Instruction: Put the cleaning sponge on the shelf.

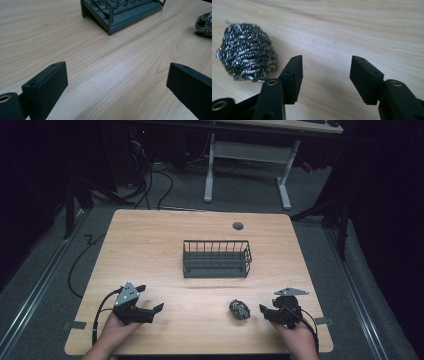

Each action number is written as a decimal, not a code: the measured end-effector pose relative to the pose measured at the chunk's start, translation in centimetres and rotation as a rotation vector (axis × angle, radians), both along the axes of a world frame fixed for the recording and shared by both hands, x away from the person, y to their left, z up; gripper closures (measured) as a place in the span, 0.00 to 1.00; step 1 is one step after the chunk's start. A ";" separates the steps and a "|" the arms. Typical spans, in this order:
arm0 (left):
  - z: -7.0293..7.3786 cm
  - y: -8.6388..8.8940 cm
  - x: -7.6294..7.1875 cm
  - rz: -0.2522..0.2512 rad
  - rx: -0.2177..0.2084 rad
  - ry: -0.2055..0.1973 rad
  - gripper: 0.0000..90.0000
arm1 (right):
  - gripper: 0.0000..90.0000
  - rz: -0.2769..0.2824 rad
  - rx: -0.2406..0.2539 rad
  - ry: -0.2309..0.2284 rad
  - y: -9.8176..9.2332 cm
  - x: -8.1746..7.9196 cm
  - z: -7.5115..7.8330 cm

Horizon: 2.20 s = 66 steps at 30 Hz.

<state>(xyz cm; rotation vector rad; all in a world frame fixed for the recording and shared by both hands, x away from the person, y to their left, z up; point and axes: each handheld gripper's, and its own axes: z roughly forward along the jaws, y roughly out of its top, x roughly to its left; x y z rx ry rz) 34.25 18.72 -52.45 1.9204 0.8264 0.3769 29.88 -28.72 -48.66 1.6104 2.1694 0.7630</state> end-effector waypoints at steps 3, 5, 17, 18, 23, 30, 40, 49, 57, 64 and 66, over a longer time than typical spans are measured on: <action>0.0 0.0 0.0 0.000 -0.001 0.002 0.05 | 0.45 0.021 -0.012 0.036 0.1 0.2 0.1; 0.0 0.0 -0.1 -0.002 -0.001 0.002 0.05 | 0.43 0.033 -0.029 0.058 0.1 0.4 0.3; -0.1 0.1 0.0 -0.004 0.002 0.007 0.05 | 0.39 0.089 -0.086 0.205 0.2 1.8 0.6; -0.1 0.1 0.0 -0.004 0.002 0.007 0.05 | 0.39 0.089 -0.086 0.205 0.2 1.8 0.6; -0.1 0.1 0.0 -0.003 -0.001 0.006 0.05 | 0.38 0.108 -0.131 0.263 0.4 2.7 0.8; 0.0 0.1 -0.1 -0.007 -0.001 0.006 0.05 | 0.36 0.126 -0.159 0.318 0.7 3.2 0.8; 0.0 0.0 -0.1 -0.015 0.001 0.006 0.05 | 0.33 0.180 -0.173 0.399 1.5 3.5 0.8; -0.1 -0.1 0.0 -0.018 0.002 0.010 0.05 | 0.28 0.218 -0.211 0.453 2.0 3.4 1.5; 0.0 0.0 -0.1 -0.022 -0.005 0.008 0.05 | 0.22 0.265 -0.201 0.451 3.9 2.9 3.0; -0.1 -0.2 0.0 -0.037 0.002 0.018 0.05 | 0.17 0.300 -0.208 0.431 5.8 2.7 3.9; 0.0 -0.2 0.0 -0.039 -0.003 0.015 0.05 | 0.16 0.332 -0.210 0.425 6.5 2.8 3.8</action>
